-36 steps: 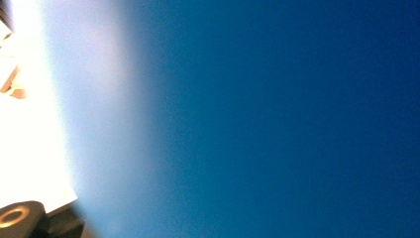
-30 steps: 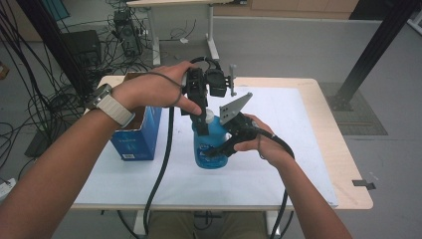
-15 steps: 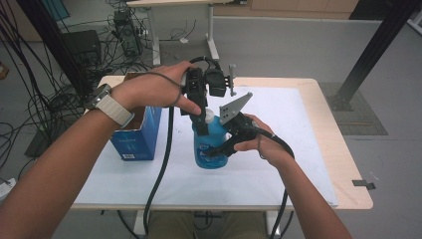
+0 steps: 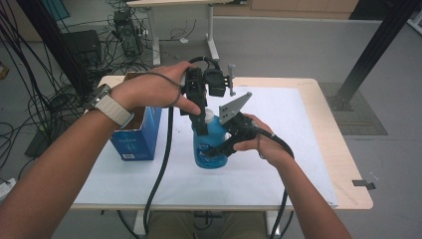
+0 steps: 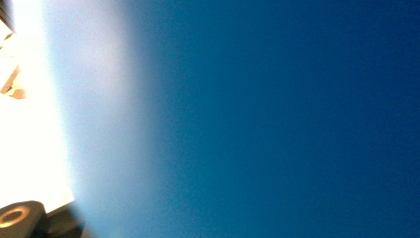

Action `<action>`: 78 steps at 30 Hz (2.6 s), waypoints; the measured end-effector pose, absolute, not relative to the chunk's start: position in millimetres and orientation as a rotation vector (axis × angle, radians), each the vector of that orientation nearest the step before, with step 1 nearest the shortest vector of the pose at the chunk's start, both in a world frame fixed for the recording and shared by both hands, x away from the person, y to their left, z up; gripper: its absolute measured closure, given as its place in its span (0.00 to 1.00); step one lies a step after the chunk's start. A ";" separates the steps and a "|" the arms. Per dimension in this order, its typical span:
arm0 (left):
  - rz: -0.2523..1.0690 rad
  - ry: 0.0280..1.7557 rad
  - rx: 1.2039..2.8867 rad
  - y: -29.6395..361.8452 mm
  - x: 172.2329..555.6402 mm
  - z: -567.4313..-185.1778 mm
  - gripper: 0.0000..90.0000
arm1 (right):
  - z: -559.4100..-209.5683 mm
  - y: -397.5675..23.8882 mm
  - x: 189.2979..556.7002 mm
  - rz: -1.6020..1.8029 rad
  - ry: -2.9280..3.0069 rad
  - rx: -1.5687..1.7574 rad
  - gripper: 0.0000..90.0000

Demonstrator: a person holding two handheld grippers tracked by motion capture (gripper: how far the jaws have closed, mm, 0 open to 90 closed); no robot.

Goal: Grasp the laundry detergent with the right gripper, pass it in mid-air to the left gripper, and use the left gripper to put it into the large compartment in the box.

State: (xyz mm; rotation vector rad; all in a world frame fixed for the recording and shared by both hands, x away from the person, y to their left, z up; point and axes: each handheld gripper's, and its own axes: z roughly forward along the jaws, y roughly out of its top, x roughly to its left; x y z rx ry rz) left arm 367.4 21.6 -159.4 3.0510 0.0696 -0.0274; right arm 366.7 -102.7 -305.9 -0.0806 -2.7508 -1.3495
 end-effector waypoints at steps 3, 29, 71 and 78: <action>-0.029 0.070 3.052 21.5 367.3 -159.3 0.11 | -306.1 -102.3 366.2 -1.345 -2.746 -0.077 0.48; -0.031 0.067 3.045 21.8 366.1 -159.6 0.11 | -303.8 -101.3 367.0 -1.347 -2.753 -0.078 0.48; -0.039 0.060 3.016 19.0 367.8 -179.3 0.16 | -287.9 -98.5 360.5 -1.393 -2.757 -0.057 0.48; -0.045 0.044 3.017 18.3 367.8 -180.7 0.17 | -286.7 -96.5 360.7 -1.407 -2.758 -0.034 0.48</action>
